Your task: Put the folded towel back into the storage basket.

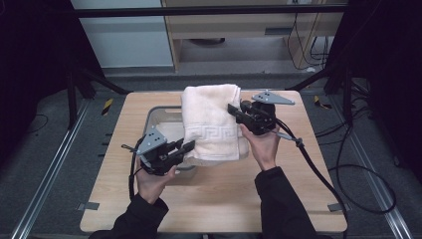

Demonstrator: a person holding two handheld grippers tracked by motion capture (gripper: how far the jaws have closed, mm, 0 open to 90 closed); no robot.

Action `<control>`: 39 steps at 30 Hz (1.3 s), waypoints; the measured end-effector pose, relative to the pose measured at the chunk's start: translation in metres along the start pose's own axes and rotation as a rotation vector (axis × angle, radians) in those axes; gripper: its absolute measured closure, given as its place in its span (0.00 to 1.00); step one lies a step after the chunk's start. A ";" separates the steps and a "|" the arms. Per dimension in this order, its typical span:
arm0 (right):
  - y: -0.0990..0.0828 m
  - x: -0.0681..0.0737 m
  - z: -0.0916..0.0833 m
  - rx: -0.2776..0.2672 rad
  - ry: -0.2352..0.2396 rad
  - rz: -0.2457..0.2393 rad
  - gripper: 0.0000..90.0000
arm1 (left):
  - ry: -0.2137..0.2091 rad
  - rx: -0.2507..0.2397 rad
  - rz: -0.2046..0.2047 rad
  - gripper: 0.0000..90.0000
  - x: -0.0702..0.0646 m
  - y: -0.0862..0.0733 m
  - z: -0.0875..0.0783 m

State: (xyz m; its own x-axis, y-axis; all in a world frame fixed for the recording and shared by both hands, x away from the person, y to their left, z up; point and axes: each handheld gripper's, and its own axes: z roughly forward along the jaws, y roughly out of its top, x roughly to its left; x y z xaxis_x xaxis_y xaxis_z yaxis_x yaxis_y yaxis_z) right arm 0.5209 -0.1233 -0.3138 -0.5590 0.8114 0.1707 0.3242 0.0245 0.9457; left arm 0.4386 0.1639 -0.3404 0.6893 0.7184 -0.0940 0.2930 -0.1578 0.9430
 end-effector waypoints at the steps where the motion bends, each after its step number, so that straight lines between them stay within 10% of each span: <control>1: 0.000 0.001 0.001 -0.001 0.000 -0.001 0.78 | 0.003 -0.002 0.000 0.83 0.001 0.000 -0.001; 39: 0.017 0.048 0.049 0.005 0.031 -0.041 0.78 | 0.088 -0.034 -0.049 0.83 0.040 -0.005 -0.041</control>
State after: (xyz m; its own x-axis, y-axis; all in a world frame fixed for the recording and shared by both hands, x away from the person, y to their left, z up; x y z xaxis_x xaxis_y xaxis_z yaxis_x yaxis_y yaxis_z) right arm 0.5370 -0.0550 -0.3028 -0.5948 0.7915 0.1406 0.3046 0.0601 0.9506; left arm 0.4379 0.2213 -0.3358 0.6133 0.7817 -0.1129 0.3010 -0.0991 0.9485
